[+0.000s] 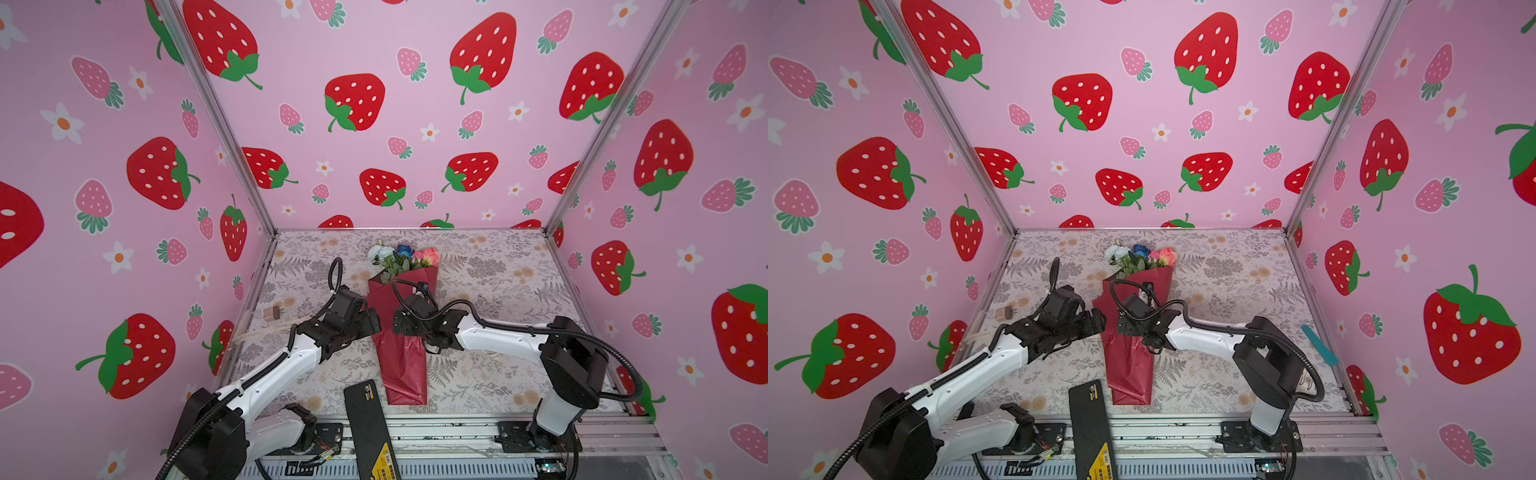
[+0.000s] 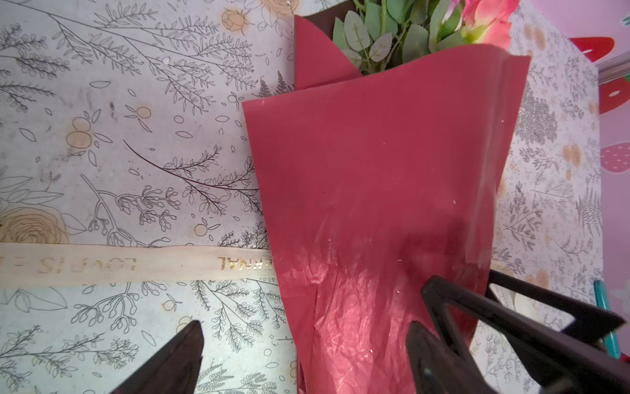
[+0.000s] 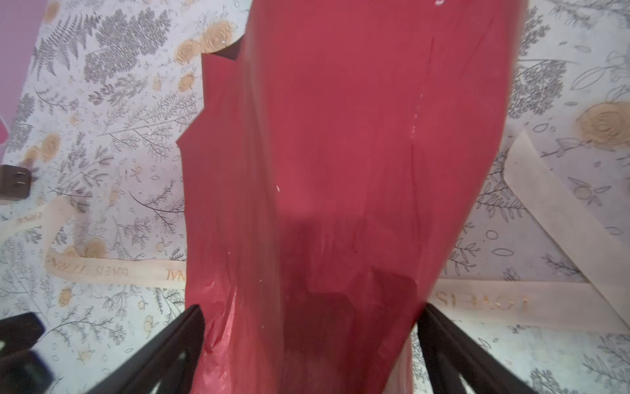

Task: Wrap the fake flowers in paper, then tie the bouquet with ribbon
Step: 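Release the bouquet and draw both grippers back to the ribbon ends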

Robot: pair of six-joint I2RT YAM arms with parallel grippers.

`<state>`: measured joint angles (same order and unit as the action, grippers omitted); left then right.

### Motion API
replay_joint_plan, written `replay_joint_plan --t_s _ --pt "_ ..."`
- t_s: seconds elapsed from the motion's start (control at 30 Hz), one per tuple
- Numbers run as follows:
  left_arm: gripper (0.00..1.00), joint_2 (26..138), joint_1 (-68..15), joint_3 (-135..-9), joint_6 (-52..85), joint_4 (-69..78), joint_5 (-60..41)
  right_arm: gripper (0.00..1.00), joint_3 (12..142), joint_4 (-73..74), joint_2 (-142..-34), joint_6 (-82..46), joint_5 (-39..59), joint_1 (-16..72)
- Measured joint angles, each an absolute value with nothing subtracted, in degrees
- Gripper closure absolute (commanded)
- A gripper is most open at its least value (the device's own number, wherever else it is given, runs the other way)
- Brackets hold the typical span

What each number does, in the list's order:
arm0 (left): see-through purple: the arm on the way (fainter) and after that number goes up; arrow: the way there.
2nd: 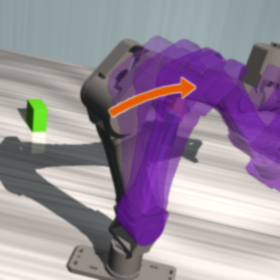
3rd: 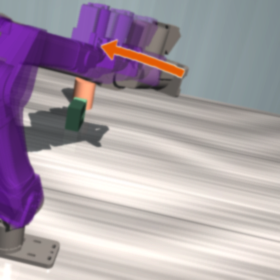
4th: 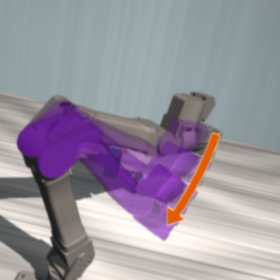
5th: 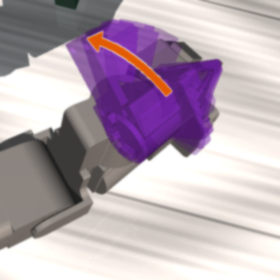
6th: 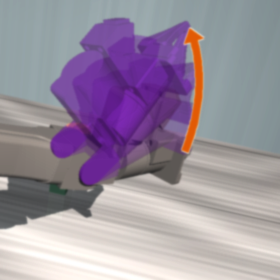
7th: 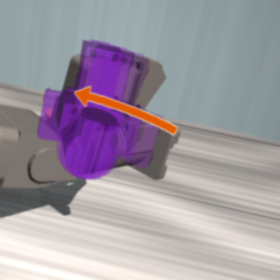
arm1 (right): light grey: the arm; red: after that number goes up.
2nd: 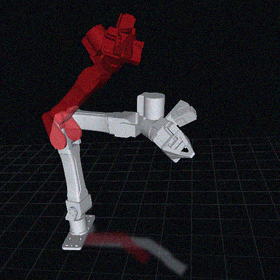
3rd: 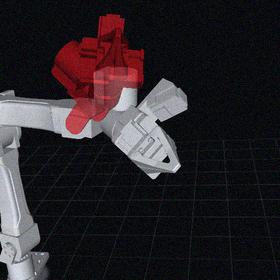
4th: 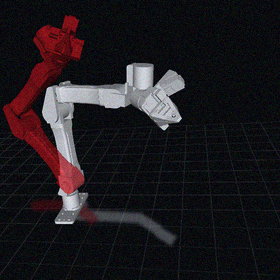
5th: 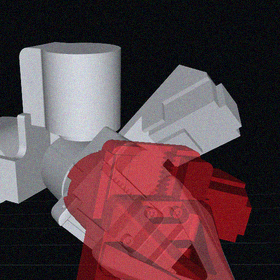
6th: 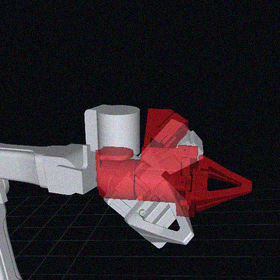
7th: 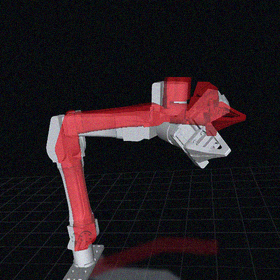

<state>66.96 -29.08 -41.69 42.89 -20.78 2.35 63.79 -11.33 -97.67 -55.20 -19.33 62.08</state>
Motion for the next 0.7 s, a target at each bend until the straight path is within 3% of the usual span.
replay_joint_plan --t_s 0.23,0.53,0.7 --pt "0.12 67.85 -28.93 -41.71 42.89 -20.69 2.09 0.03 61.3 -13.39 -89.56 -52.14 -20.75 59.99" --pt "0.12 64.49 -21.43 -41.74 41.76 -23.44 2.44 0.13 51.88 -15.11 -74.56 -44.71 -17.45 46.89" --pt "0.02 61.69 -13.37 -41.82 41.17 -26.11 2.48 0.3 52.12 -19.92 -75.29 -38.5 -14.39 41.91"
